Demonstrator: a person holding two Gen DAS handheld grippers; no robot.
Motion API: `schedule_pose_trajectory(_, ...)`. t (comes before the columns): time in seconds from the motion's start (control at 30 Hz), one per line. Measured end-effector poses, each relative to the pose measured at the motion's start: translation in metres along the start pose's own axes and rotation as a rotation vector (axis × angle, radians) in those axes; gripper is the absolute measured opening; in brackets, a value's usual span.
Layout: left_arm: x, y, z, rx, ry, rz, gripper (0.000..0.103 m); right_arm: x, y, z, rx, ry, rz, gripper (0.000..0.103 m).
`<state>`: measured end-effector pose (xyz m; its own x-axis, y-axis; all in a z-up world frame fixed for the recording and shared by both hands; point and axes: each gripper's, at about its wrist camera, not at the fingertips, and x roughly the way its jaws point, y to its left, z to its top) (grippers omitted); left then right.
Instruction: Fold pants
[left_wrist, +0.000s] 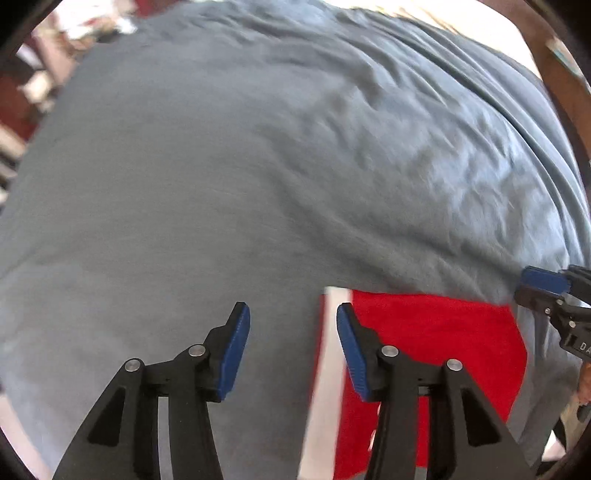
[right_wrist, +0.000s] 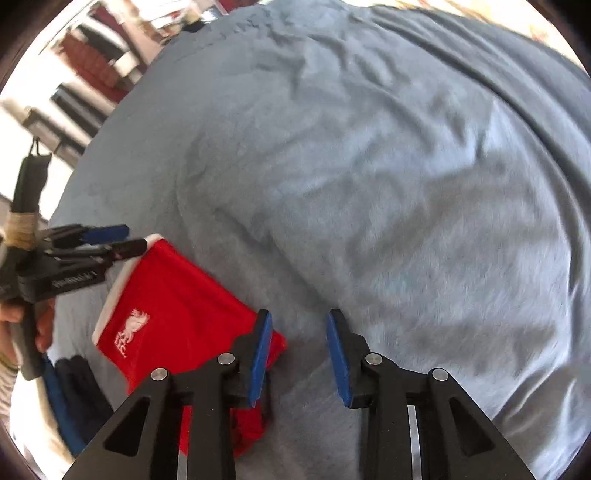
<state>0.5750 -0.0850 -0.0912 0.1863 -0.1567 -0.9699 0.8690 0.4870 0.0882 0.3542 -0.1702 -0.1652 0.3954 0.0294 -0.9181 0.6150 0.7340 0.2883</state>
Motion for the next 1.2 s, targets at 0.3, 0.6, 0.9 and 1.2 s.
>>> schedule_pose_trajectory(0.3,-0.079,-0.002,-0.079,-0.424,-0.14,0.055,0.066,-0.024,0.021,0.04,-0.287,0.008,0.201,0.042)
schedule_pose_trajectory(0.6,-0.061,-0.054,-0.156,-0.861,-0.185,-0.093,0.065,-0.021,0.04,0.052,-0.602,0.112,0.318,0.042)
schedule_pose_trajectory(0.9,-0.03,-0.081,-0.187,-1.131,-0.249,-0.193,0.065,0.005,0.039,0.048,-0.677,0.243,0.383,0.042)
schedule_pose_trajectory(1.2,0.001,-0.088,-0.186,-1.214,-0.234,-0.201,0.062,0.021,0.028,0.042,-0.705,0.296,0.375,0.042)
